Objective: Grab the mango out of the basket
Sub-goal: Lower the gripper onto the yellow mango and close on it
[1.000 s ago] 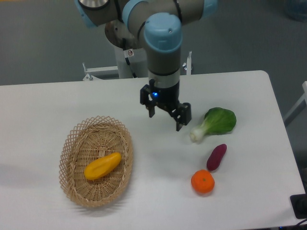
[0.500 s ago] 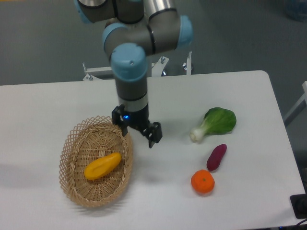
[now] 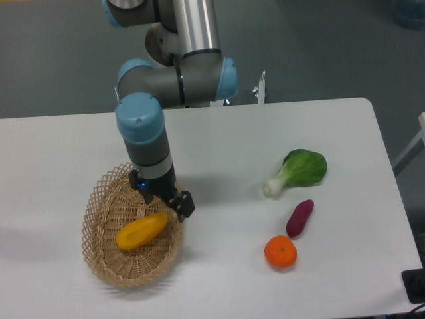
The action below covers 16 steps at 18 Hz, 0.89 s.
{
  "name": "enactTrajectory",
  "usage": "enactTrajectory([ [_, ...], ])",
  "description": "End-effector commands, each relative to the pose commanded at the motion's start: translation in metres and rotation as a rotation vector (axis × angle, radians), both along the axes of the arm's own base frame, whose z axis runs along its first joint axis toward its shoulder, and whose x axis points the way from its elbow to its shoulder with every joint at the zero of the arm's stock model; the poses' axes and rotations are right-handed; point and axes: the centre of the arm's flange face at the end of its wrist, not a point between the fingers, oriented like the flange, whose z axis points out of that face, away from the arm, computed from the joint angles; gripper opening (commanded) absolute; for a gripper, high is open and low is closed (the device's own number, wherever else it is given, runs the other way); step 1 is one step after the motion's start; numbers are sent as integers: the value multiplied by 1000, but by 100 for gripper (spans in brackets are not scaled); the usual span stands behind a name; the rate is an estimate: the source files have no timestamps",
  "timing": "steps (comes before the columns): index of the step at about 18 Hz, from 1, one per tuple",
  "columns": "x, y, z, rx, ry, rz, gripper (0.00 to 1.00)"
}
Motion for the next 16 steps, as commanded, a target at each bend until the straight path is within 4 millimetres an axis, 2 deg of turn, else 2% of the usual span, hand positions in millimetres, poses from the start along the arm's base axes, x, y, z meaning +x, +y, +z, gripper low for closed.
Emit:
enactTrajectory([
  [7, 9, 10, -32, -44, -26, -22, 100],
  [11, 16, 13, -40, -55, -33, -28, 100],
  [16, 15, 19, -51, -42, -30, -5, 100],
])
